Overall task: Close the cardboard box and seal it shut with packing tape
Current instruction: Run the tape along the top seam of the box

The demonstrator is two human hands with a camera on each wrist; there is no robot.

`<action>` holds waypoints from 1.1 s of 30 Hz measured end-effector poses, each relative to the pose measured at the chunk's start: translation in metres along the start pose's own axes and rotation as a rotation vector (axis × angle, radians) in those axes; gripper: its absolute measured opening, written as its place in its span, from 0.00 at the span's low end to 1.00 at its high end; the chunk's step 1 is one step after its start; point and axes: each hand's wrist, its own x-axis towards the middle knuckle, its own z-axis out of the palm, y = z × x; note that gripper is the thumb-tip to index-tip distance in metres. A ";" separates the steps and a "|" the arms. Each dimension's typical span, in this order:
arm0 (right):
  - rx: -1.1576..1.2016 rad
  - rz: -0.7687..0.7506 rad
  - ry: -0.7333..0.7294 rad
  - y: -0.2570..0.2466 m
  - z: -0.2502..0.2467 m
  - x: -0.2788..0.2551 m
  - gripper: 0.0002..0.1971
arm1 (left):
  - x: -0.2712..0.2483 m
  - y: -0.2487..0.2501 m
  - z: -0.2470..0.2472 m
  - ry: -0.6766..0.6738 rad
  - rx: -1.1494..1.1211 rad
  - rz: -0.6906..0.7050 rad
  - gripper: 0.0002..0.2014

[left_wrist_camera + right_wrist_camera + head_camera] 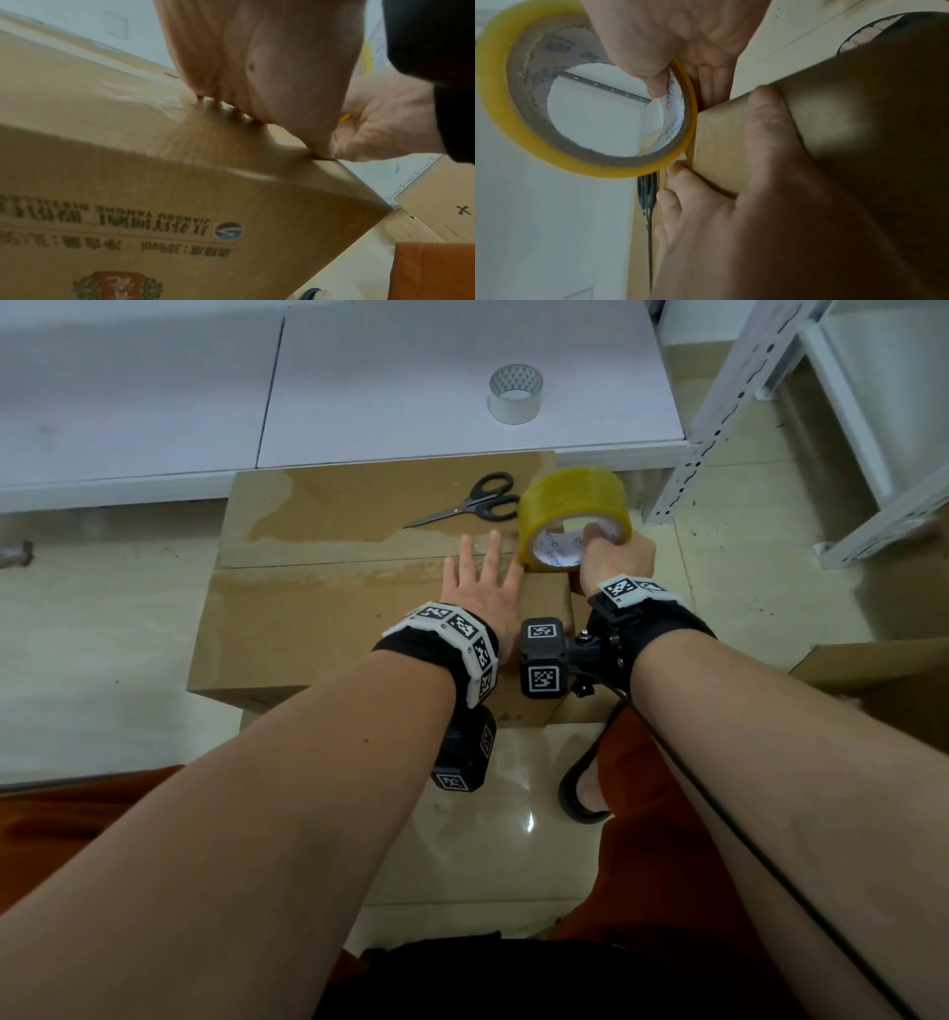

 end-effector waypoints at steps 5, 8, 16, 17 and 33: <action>0.321 0.266 0.024 0.007 -0.014 0.002 0.11 | -0.005 0.002 -0.003 0.037 -0.100 0.010 0.46; 0.383 0.295 0.001 0.009 -0.015 0.002 0.13 | -0.010 0.002 -0.006 0.039 -0.082 0.023 0.45; 0.469 0.387 -0.100 0.007 -0.019 0.006 0.08 | -0.015 0.006 -0.010 0.162 -0.068 0.121 0.42; 0.486 0.408 -0.121 0.008 -0.020 0.007 0.10 | -0.015 0.006 -0.010 0.142 -0.111 0.128 0.42; 0.406 0.413 -0.272 0.019 -0.019 0.013 0.22 | -0.013 0.020 -0.013 0.080 -0.039 0.122 0.43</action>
